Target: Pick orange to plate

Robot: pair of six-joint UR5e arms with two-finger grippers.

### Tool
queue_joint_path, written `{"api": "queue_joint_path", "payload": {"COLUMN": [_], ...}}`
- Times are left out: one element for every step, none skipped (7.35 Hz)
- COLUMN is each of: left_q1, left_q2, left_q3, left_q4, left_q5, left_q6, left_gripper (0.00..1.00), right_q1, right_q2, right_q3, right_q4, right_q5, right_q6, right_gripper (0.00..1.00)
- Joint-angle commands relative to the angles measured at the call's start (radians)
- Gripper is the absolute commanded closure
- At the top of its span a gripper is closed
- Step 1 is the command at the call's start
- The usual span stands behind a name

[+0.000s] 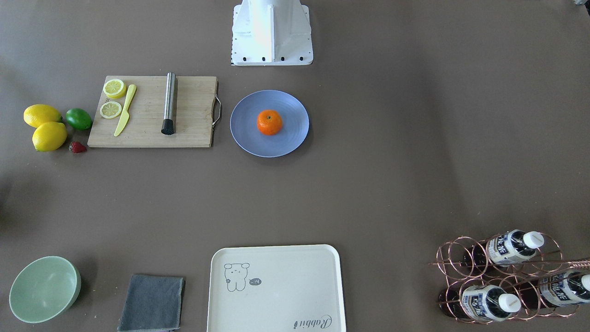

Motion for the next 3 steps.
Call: {"api": "queue_joint_path", "payload": {"left_q1": [-0.001,0.0,-0.001], "left_q2": [0.004,0.006,0.009], "left_q3": [-0.03,-0.022,-0.032], "left_q4": [0.034,0.034,0.034], "left_q5": [0.026,0.03,0.032], "left_q6": [0.001,0.004,0.004], "left_gripper": [0.02,0.02,0.02], "right_q1": [0.0,0.0,0.0], "right_q2": [-0.002,-0.002,-0.002], "right_q3": [-0.003,-0.001,0.0], "right_q4": [0.0,0.0,0.0], "right_q5": [-0.005,-0.005,0.0], "right_q6": [0.0,0.0,0.0], "right_gripper": [0.0,0.0,0.0]}}
